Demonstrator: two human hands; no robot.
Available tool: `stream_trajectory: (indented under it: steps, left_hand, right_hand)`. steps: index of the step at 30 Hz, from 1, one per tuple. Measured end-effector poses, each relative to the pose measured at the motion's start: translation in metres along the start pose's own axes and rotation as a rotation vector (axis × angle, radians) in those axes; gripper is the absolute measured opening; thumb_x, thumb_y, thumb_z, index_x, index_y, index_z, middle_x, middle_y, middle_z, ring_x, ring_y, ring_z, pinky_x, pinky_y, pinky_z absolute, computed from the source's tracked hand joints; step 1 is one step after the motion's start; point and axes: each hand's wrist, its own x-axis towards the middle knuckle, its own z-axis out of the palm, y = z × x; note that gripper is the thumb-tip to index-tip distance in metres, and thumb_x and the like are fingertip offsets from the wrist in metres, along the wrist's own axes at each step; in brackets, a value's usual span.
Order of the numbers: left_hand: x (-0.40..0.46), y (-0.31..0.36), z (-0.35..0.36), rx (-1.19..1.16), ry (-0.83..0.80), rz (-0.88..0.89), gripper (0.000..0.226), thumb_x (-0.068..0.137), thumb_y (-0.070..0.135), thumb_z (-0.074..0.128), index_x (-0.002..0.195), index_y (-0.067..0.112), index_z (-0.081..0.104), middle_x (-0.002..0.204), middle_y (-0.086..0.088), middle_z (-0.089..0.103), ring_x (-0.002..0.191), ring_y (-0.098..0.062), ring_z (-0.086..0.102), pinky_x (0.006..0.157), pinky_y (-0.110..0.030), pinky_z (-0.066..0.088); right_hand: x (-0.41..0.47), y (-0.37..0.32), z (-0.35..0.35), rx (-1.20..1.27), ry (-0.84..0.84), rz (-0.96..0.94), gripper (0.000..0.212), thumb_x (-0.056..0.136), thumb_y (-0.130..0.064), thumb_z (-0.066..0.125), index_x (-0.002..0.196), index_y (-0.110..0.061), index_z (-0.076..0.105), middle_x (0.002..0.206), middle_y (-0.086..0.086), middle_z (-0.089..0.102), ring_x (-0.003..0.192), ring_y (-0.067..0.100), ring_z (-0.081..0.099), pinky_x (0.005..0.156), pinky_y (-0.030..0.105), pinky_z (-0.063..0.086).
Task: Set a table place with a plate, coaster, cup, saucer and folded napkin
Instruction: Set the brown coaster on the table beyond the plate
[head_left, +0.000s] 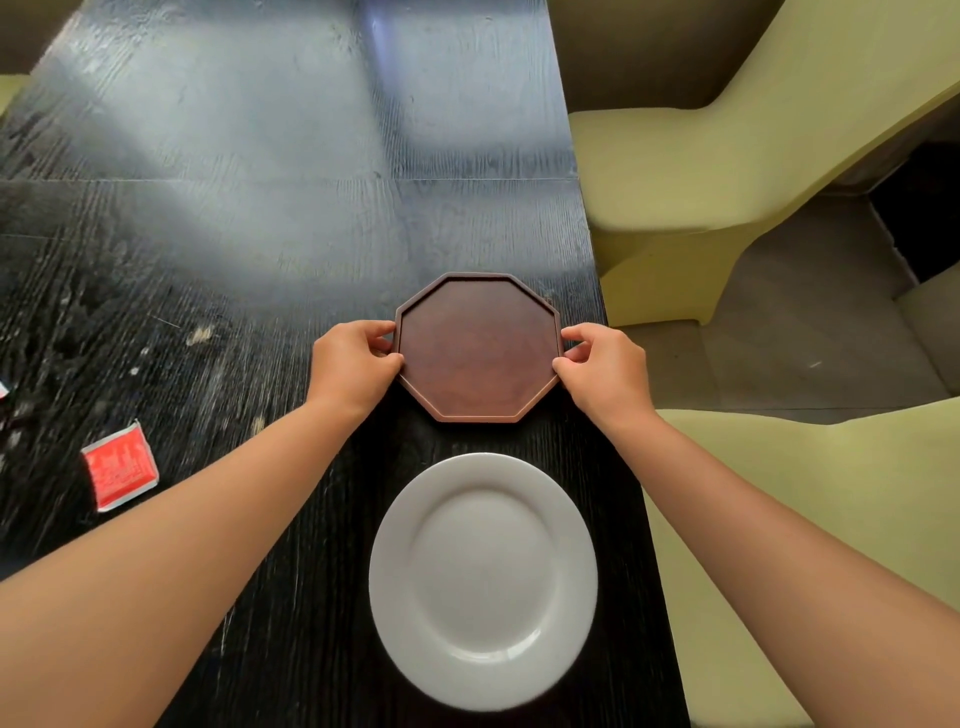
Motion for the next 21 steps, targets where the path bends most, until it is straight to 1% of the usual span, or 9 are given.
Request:
stream_trajectory:
  steps: [2,6,11,14,16,18,21]
  left_hand:
    - [-0.002,-0.001,0.002,-0.011,0.011,0.000,0.039,0.079,0.005,0.066,0.118,0.011,0.065,0.098,-0.010,0.071,0.083,-0.014,0.061,0.087,-0.018,0.038]
    - [-0.001,-0.002,0.003,-0.029,0.018,-0.012,0.039,0.080,0.005,0.066,0.118,0.010,0.064,0.099,-0.012,0.071,0.086,-0.017,0.062,0.086,-0.017,0.038]
    - [-0.001,-0.005,0.004,-0.035,0.012,-0.005,0.040,0.080,0.007,0.066,0.120,0.010,0.063,0.101,-0.011,0.071,0.084,-0.014,0.060,0.086,-0.017,0.038]
    - [-0.003,-0.005,0.001,-0.038,-0.016,-0.014,0.044,0.081,0.013,0.068,0.124,0.010,0.059,0.103,-0.009,0.069,0.086,-0.013,0.059,0.086,-0.018,0.038]
    - [-0.011,-0.004,-0.004,-0.029,-0.047,-0.018,0.044,0.082,0.018,0.068,0.124,0.009,0.058,0.104,-0.009,0.069,0.089,-0.014,0.060,0.086,-0.022,0.040]
    - [-0.025,-0.003,-0.014,0.019,-0.091,0.007,0.036,0.083,0.023,0.067,0.116,0.009,0.062,0.102,-0.009,0.069,0.089,-0.017,0.061,0.085,-0.027,0.044]
    - [-0.054,0.002,-0.037,0.233,-0.180,0.085,0.026,0.085,0.033,0.062,0.104,0.015,0.064,0.097,-0.003,0.069,0.087,-0.020,0.062,0.080,-0.035,0.051]
  right_hand:
    - [0.000,-0.002,0.000,0.010,0.002,0.013,0.030,0.081,-0.009,0.061,0.110,-0.015,0.067,0.088,0.005,0.070,0.080,0.014,0.053,0.070,0.018,0.035]
    - [0.003,-0.004,0.000,0.033,-0.002,0.030,0.032,0.081,-0.008,0.060,0.112,-0.015,0.066,0.090,0.006,0.071,0.089,0.020,0.060,0.073,0.020,0.037]
    - [0.004,-0.002,0.002,0.030,0.005,0.027,0.033,0.081,-0.009,0.060,0.113,-0.015,0.066,0.091,0.006,0.071,0.092,0.021,0.061,0.073,0.019,0.036]
    - [0.002,-0.002,0.001,0.022,-0.010,0.012,0.034,0.083,-0.013,0.060,0.117,-0.014,0.063,0.094,0.007,0.069,0.093,0.022,0.060,0.074,0.021,0.037]
    - [-0.004,-0.003,-0.002,-0.026,-0.026,-0.030,0.035,0.086,-0.018,0.059,0.121,-0.013,0.059,0.099,0.009,0.066,0.094,0.023,0.058,0.074,0.025,0.038]
    - [-0.016,-0.005,-0.010,-0.144,-0.052,-0.107,0.033,0.087,-0.024,0.057,0.119,-0.014,0.058,0.105,0.009,0.061,0.095,0.025,0.056,0.074,0.031,0.041]
    - [-0.041,-0.015,-0.025,-0.325,-0.129,-0.198,0.030,0.090,-0.029,0.053,0.117,-0.016,0.059,0.110,0.007,0.058,0.104,0.025,0.054,0.076,0.035,0.046]
